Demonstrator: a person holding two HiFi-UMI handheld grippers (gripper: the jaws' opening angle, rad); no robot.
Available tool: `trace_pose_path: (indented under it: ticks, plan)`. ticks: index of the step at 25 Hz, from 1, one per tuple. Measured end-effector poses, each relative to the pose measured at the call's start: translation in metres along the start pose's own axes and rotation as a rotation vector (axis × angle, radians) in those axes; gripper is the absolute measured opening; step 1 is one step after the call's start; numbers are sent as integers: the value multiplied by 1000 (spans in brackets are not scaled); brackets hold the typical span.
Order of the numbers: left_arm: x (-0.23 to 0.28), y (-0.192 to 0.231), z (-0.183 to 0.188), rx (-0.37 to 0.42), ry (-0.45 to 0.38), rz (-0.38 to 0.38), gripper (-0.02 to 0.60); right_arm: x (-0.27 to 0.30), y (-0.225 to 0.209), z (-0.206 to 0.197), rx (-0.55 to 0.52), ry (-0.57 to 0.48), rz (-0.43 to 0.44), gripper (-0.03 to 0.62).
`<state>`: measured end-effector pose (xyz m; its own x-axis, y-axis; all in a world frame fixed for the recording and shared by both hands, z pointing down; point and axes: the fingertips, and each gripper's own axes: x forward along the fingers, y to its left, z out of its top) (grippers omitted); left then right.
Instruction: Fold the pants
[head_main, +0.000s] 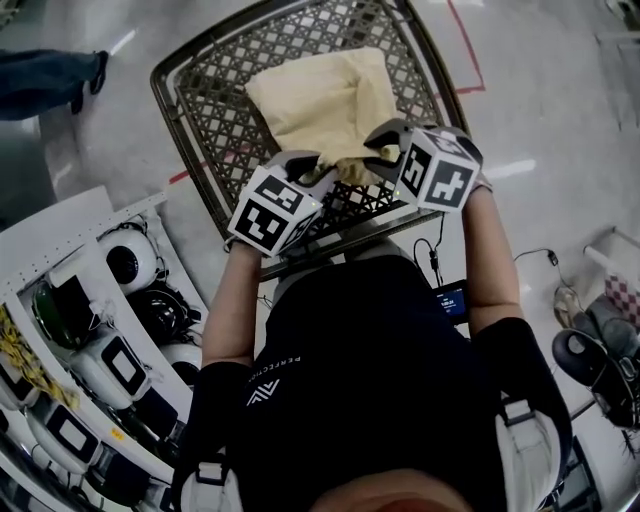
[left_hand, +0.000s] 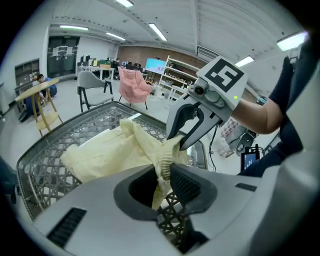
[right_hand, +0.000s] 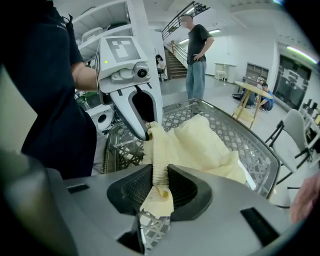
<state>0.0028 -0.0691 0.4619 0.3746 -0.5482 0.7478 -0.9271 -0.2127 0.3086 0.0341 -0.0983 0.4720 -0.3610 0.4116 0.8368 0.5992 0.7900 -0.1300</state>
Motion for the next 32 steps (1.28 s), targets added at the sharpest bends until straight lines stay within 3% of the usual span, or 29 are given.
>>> trace_pose_path:
  ticks: [8,15,26,32]
  plan:
    - [2,53,24,-56,-22,81,81,4,-58,21,-17,-18,-41,103]
    - [12,95,38,-53,-22,169,81,15,-100,30,-5,-52,-130,103]
    - [28,128,35,-110,11,193,86,36,-128,29,52,-91,-173,103]
    - [28,142,34,-103,6,264,114,41,-138,26,96,-112,-202,120]
